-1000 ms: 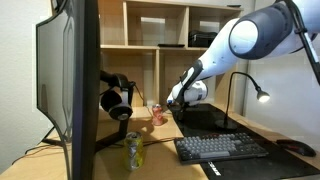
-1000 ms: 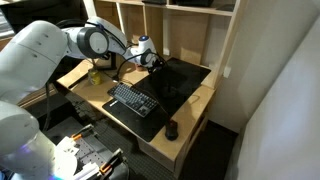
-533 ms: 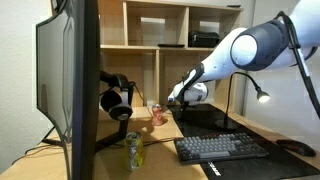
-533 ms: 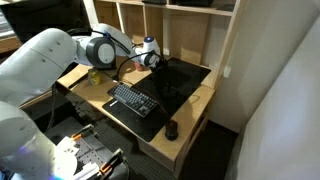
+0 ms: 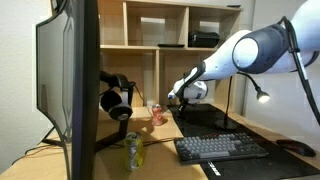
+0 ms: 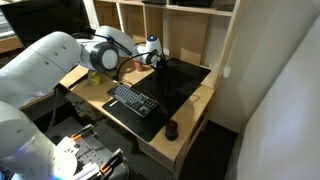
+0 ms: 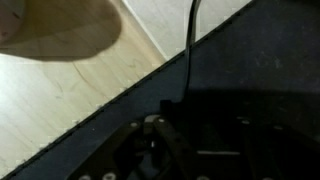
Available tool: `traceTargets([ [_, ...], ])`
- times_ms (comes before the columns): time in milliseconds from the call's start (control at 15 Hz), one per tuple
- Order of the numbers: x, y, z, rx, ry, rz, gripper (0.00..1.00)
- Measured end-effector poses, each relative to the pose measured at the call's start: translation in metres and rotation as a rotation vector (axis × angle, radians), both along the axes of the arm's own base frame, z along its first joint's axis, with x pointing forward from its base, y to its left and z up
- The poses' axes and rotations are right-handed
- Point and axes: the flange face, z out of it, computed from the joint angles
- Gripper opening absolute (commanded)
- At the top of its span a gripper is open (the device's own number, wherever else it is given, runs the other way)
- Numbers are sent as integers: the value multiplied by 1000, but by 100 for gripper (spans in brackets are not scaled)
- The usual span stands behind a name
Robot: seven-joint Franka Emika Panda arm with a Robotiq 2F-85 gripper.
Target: Turn off the desk lamp
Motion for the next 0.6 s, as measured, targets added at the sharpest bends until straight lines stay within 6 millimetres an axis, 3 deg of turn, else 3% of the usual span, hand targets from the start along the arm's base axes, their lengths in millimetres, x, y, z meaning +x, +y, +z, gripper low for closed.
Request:
traceTargets([
  [133, 2, -4, 2, 1, -4, -4, 5],
  [267, 4, -6, 3, 1, -8, -7, 44],
  [333, 4, -7, 3, 1, -6, -7, 45],
  [600, 3, -3, 2, 0, 26, 2, 73],
])
